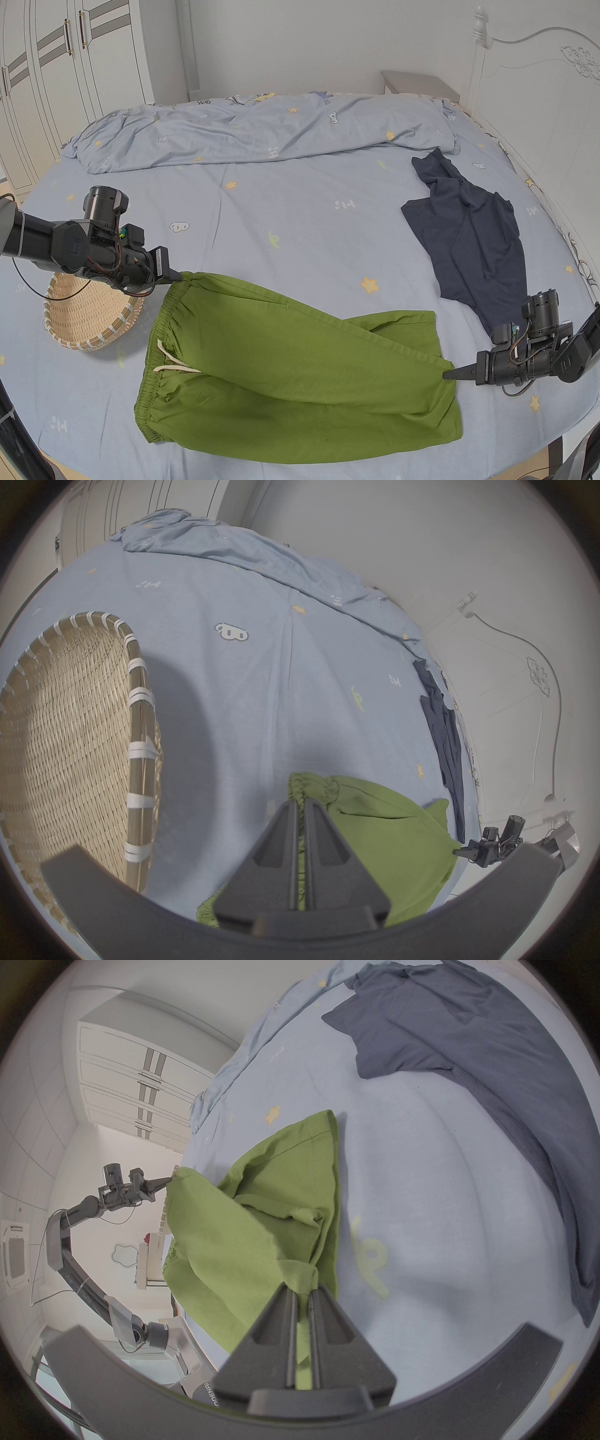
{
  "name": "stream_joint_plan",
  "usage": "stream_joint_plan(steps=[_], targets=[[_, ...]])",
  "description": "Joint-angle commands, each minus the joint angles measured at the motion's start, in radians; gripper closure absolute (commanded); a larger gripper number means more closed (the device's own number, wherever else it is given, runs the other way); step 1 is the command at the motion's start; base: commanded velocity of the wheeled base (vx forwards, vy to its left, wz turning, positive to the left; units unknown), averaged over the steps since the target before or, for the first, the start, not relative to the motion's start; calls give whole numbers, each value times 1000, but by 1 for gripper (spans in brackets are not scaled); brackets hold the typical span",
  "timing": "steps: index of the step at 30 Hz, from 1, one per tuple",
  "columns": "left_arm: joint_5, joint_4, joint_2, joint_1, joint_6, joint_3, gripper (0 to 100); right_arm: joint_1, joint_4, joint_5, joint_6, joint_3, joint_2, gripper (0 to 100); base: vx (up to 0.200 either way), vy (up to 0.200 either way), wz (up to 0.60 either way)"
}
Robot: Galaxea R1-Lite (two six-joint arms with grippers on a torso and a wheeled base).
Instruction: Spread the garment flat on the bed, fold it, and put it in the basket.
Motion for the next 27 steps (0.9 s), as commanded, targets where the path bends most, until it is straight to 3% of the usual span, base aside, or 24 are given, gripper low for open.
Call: stream_joint_plan(steps=[1, 11, 27], targets=[[1, 0, -1, 0, 0, 0, 100, 9, 0, -5, -17, 5, -1, 100, 0, 0, 0], [1, 0, -29, 3, -2, 3, 100, 40, 14, -29, -30, -2, -124, 100, 0, 0, 0], [1, 0, -41, 17, -2, 0, 100, 41, 103, -84, -44, -90, -128, 100, 0, 0, 0]])
